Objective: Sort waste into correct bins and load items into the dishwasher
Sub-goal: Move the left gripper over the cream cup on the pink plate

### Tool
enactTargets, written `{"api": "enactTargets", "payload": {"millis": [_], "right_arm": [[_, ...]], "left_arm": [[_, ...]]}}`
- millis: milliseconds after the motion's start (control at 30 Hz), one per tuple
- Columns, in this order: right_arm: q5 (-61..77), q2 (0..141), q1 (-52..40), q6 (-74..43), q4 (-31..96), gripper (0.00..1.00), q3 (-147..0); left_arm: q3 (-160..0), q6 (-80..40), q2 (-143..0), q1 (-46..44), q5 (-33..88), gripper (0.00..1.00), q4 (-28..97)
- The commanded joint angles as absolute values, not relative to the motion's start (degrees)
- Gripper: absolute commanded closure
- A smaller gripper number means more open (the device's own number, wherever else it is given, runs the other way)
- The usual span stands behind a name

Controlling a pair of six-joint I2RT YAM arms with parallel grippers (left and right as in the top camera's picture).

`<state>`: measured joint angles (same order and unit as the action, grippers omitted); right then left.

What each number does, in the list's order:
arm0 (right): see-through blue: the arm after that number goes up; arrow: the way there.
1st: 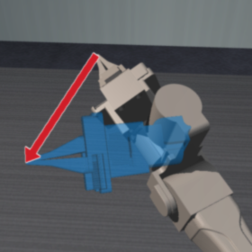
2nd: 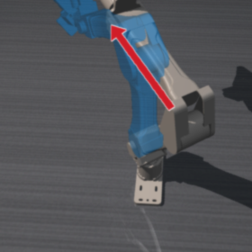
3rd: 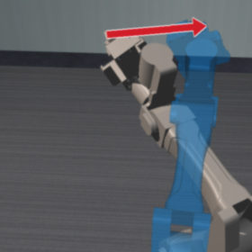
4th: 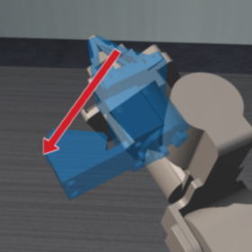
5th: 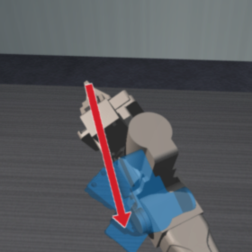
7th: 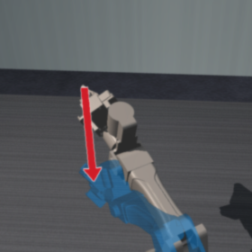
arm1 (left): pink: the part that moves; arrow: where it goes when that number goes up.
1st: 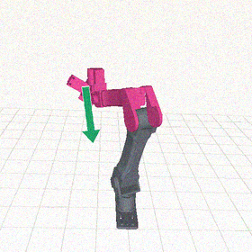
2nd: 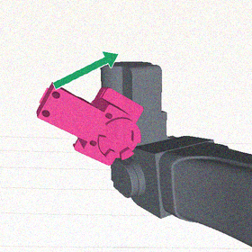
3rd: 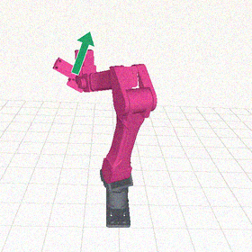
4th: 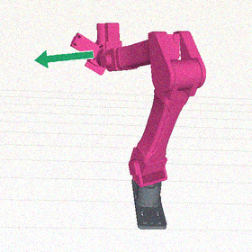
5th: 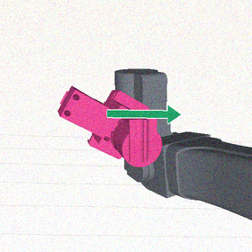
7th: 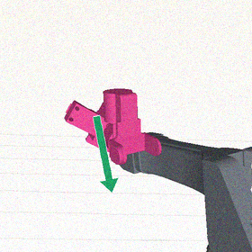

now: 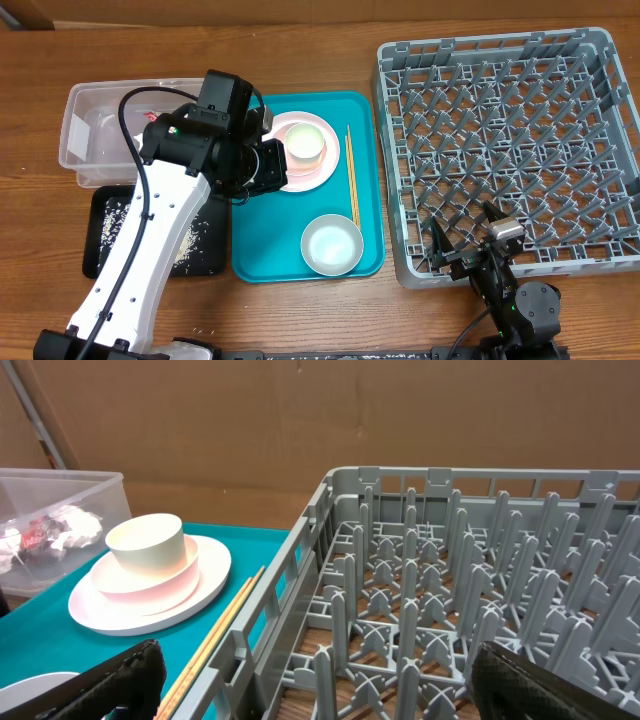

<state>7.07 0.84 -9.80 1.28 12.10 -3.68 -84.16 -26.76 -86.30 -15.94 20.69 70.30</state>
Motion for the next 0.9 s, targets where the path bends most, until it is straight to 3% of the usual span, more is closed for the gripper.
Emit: {"api": "enactTargets", "payload": {"millis": [0, 700, 867], "right_arm": [[7.14, 0.16, -10.0, 1.34, 11.97, 0.0, -3.7], [-1.78, 0.16, -10.0, 3.18, 11.68, 0.0, -3.7], [16.45, 0.16, -10.0, 2.79, 11.03, 0.0, -3.7]], "left_arm": [[-84.84, -27.44, -86.35, -16.27, 18.63, 0.96, 70.43], [-84.84, -27.42, -86.35, -16.27, 18.63, 0.96, 69.87], [-84.84, -27.46, -86.35, -16.27, 18.68, 0.96, 70.06]]}}
